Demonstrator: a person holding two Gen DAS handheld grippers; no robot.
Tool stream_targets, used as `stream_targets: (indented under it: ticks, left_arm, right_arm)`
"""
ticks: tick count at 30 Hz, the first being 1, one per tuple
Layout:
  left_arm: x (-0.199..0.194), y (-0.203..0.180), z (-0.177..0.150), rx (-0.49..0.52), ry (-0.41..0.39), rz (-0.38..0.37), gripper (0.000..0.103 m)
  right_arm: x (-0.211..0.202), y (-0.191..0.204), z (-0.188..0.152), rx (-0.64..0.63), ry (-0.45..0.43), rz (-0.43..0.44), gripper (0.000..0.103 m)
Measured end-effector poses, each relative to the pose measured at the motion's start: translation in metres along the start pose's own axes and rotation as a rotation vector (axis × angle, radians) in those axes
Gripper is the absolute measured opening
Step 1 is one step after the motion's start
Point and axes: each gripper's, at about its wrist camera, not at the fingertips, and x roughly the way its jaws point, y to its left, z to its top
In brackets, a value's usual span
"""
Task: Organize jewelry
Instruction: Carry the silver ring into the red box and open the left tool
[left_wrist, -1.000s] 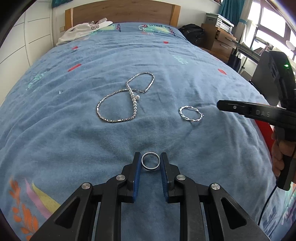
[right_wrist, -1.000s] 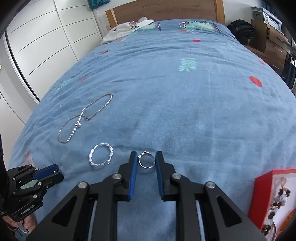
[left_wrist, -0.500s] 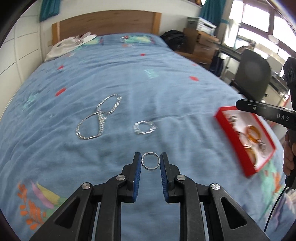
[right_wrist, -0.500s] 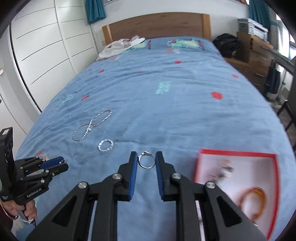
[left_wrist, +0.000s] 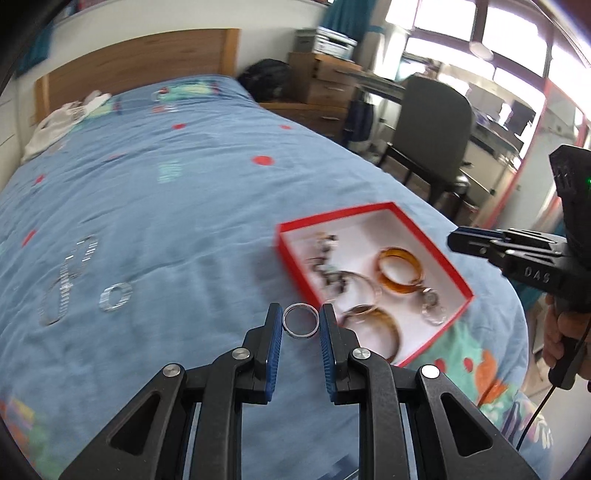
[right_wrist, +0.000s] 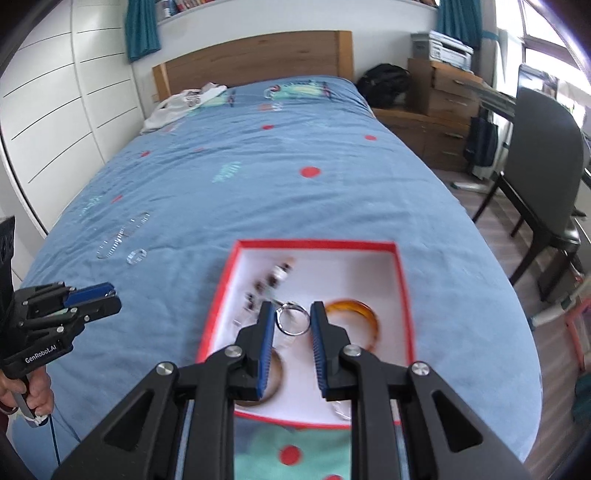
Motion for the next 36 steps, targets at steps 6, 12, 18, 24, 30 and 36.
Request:
stream_targets:
  ticks: [6,12,18,24,30,36]
  left_arm:
    - [0.055,-0.039,0.013,0.045,0.061,-0.028,0.020]
    - [0.099,-0.054,0.016,0.032,0.111,-0.008,0.020]
    - [0.124,-0.055,0.010,0.045,0.161,0.030,0.020]
    - [0.132,-0.058,0.007,0.081,0.177,0.053,0.020]
    - [0.135,-0.060,0.005,0.109,0.181,0.076,0.022]
    - [0.136,-0.059,0.007,0.115,0.190,0.073,0.022]
  right_arm:
    - [0.029,-0.031,-0.011,-0.003,0.046,0.021,0.019]
    - [0.060,-0.043,-0.016,-0.011,0.078,0.050,0.019]
    - [0.087,-0.050,-0.016,-0.047,0.120,0.065,0.019]
    - [0.103,-0.049,-0.021,-0.103,0.160,0.083,0.019]
    - [0.107,-0.043,-0.022,-0.195,0.188,0.072,0.020]
    - [0.106,-0.043,-0.022,-0.222,0.211,0.073,0.020]
